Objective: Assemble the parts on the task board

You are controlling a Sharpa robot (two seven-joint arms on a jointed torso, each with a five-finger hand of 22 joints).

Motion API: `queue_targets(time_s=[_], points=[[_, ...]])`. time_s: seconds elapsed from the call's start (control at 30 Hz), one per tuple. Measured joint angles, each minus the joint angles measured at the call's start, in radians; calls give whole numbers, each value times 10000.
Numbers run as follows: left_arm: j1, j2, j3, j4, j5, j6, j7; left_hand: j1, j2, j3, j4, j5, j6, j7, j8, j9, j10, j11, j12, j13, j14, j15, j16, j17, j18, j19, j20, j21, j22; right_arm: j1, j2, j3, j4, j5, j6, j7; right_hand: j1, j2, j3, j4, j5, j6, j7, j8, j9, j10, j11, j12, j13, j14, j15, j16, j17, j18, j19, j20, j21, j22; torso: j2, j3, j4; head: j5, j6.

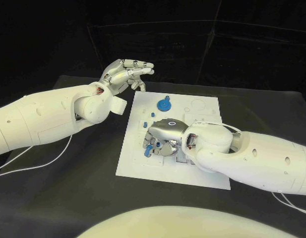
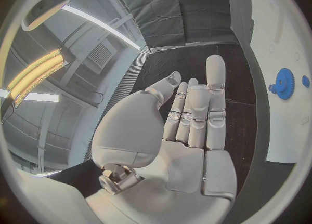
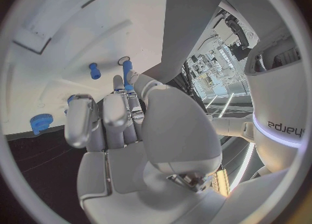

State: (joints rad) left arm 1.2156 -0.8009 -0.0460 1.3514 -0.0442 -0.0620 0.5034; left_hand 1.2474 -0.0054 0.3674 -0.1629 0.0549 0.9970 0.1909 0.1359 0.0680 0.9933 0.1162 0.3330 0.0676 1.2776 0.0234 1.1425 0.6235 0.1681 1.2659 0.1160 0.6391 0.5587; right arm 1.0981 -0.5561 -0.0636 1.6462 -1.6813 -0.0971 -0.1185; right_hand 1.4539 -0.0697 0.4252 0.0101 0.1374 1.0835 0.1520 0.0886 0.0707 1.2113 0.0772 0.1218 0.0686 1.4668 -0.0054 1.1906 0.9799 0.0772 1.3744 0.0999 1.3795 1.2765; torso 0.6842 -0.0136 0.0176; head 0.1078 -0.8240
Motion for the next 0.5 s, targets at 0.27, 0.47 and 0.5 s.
queue_targets(time_s=[0.27, 0.47, 0.5], points=[[-1, 1, 0, -17, 0, 11, -12, 0, 0, 0, 0, 0, 0, 0, 0, 0, 0, 0, 0, 0, 0, 0, 0, 0, 0, 0, 0, 0, 0, -35, -82, -9, 95, -240, -33, -70, 0, 0, 34, -35, -1, 0, 0, 5, 5, -1, 0, 0, -2, 0, 0, 0, 0, 1, 0, 0, 0, 0, -2, -3, -1, 13, -9], [-1, -1, -1, -32, 0, 16, -27, 0, 0, 0, 0, 0, 0, 0, 37, 0, 0, 0, 0, 0, 0, 0, 0, -32, 0, 0, 0, -38, -14, -76, -105, -36, 107, -356, -36, -121, 0, -1, 34, -36, -2, -1, 0, 5, 4, 0, 0, 0, -1, 0, 0, 0, 1, 1, -1, 0, 0, 0, -2, -3, -5, 18, -20], [-1, 0, -1, -33, 0, 18, -31, 0, 0, 0, 0, 0, 0, 0, 37, 0, 0, 0, 0, 0, 0, 0, 0, -33, 0, 0, 0, -37, -13, -77, -105, -36, 108, -368, -36, -127, 0, -1, 34, -36, -2, -1, 0, 5, 5, -1, 0, 0, -1, 0, 0, 0, -2, 1, -1, 0, 0, 1, -2, -3, -5, 10, -20]])
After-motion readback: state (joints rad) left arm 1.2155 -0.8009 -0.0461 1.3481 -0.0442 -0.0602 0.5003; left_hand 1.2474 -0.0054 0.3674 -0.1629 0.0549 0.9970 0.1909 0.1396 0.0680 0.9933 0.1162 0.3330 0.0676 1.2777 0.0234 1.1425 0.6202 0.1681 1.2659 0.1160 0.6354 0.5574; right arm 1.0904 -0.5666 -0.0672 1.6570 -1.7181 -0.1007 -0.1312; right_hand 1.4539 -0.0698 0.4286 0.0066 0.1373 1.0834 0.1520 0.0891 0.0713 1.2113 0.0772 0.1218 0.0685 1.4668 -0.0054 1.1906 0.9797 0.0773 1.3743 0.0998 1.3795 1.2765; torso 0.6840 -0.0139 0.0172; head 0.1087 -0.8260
